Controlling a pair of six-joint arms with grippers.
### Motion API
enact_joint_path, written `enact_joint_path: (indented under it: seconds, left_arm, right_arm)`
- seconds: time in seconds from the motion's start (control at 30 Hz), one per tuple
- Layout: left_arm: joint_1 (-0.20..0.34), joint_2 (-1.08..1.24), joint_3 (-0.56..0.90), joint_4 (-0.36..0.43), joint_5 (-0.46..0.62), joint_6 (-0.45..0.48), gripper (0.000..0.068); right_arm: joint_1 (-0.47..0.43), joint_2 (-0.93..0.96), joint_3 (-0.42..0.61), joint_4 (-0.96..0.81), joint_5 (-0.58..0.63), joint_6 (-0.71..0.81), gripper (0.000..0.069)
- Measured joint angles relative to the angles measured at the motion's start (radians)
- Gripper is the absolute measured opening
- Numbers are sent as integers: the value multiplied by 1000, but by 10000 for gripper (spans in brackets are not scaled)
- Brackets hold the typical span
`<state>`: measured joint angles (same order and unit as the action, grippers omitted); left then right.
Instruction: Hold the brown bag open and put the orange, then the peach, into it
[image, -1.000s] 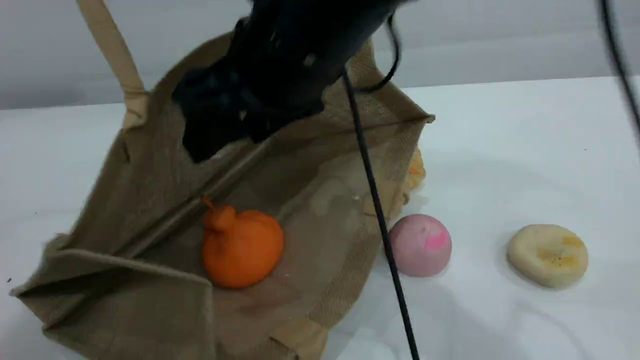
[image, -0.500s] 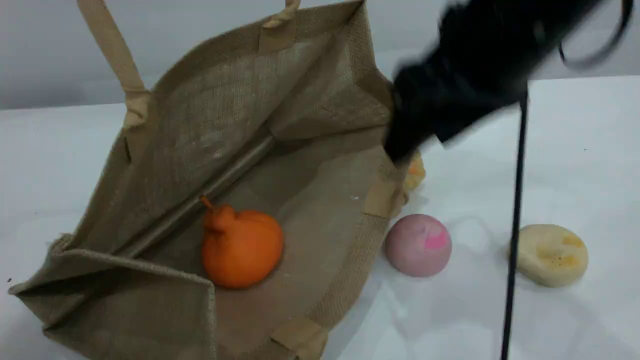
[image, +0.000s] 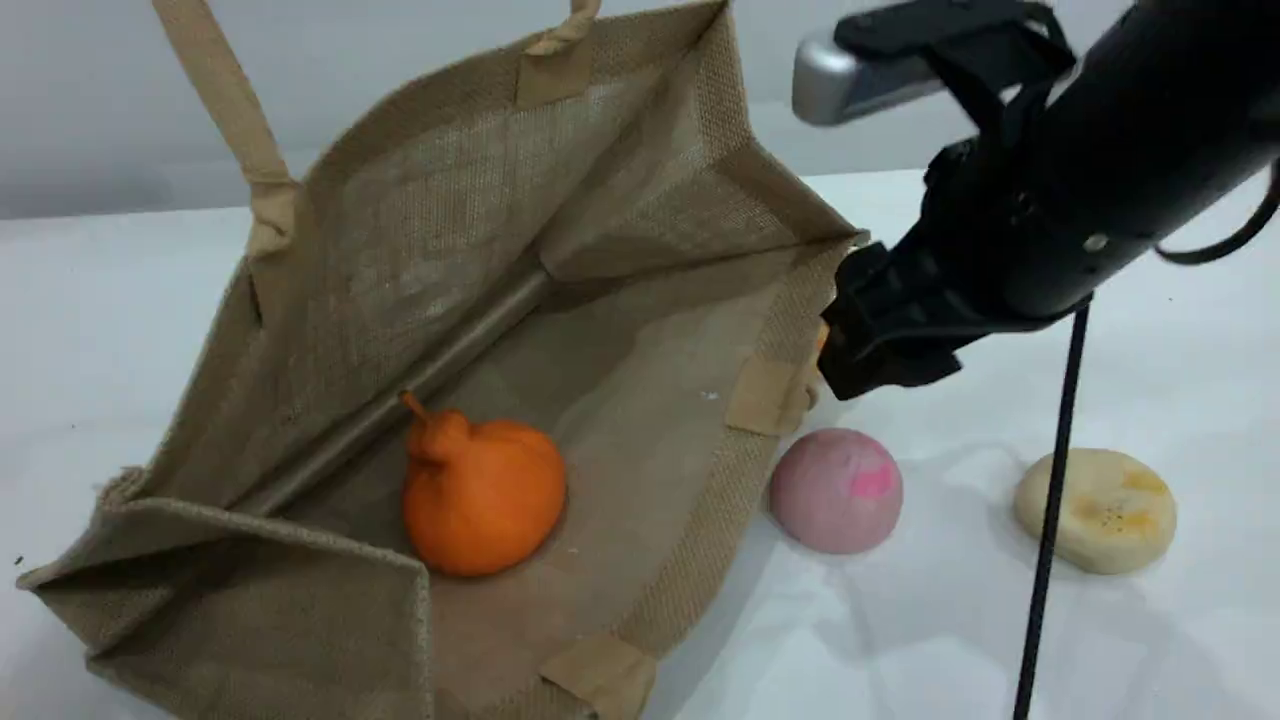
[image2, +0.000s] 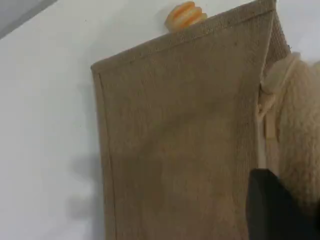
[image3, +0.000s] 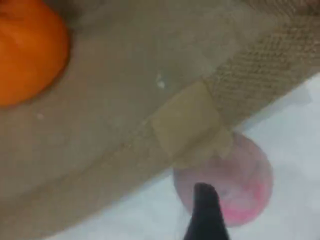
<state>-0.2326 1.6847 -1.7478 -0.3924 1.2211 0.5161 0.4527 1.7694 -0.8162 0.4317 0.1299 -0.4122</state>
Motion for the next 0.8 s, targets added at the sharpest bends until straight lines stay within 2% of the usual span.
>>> enact_joint_path:
  seconds: [0.4, 0.8]
  left_arm:
    - [0, 0, 0, 0, 0, 0, 71]
    - [0, 0, 0, 0, 0, 0, 71]
  right_arm:
    - [0, 194, 0, -13, -216, -19, 447]
    - [6, 209, 0, -12, -172, -15, 447]
